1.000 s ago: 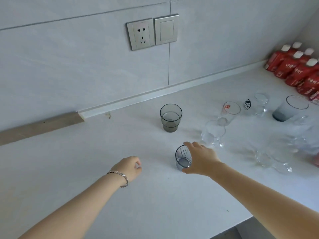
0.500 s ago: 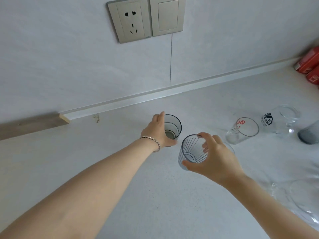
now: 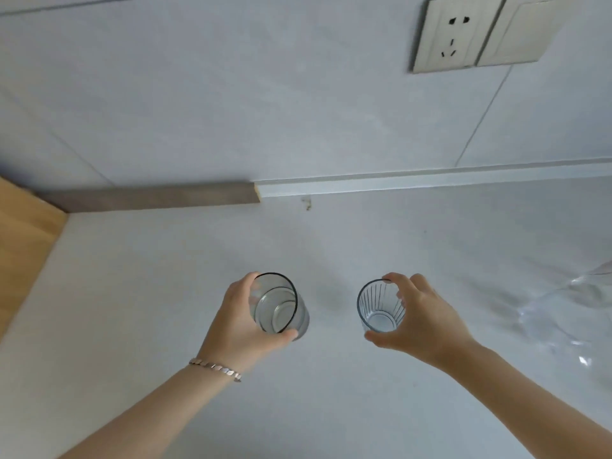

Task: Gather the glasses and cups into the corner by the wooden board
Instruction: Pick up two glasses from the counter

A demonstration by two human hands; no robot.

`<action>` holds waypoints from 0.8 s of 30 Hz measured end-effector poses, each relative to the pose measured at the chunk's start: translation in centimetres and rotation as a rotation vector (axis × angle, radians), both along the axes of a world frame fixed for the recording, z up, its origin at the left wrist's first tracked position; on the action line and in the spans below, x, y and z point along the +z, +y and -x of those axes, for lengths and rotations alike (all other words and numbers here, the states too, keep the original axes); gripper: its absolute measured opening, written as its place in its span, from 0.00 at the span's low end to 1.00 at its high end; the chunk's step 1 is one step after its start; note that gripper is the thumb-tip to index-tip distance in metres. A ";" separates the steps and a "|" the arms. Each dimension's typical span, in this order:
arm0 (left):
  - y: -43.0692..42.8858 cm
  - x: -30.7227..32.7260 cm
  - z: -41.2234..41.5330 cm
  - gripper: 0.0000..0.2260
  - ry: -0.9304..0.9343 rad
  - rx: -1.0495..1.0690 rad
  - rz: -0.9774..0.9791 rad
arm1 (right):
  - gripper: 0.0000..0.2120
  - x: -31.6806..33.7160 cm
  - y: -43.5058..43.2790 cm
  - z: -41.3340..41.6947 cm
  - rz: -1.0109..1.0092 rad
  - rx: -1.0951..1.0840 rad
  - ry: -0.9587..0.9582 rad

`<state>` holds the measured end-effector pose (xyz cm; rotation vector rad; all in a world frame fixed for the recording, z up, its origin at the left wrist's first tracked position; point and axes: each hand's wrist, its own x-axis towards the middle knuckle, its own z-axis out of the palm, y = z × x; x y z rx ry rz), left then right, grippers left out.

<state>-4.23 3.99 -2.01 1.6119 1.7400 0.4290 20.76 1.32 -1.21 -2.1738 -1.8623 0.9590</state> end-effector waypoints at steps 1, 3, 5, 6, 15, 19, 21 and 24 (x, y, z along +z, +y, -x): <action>0.0 0.3 2.9 0.42 0.025 0.018 0.000 | 0.42 -0.1 0.6 2.4 0.002 0.030 0.003; 0.4 0.9 8.7 0.44 0.075 0.041 -0.001 | 0.42 -0.3 1.8 7.4 0.002 0.081 0.009; 1.2 1.1 14.6 0.45 0.123 0.065 -0.019 | 0.42 -0.6 3.0 12.5 -0.009 0.114 0.005; 1.9 1.0 17.5 0.45 0.140 0.082 -0.022 | 0.42 -0.7 3.6 15.1 -0.013 0.126 -0.001; 13.9 0.8 37.7 0.43 0.232 0.227 -0.086 | 0.42 -1.2 8.4 35.6 -0.080 0.087 0.082; 19.8 0.4 41.5 0.44 0.252 0.263 -0.073 | 0.42 -1.5 10.9 40.5 -0.071 0.074 0.111; 22.2 0.1 42.3 0.45 0.250 0.252 -0.068 | 0.42 -1.7 12.4 42.2 -0.064 0.066 0.114; 25.2 -0.5 42.7 0.42 0.204 0.289 -0.077 | 0.42 -2.3 14.9 44.2 -0.066 0.026 0.115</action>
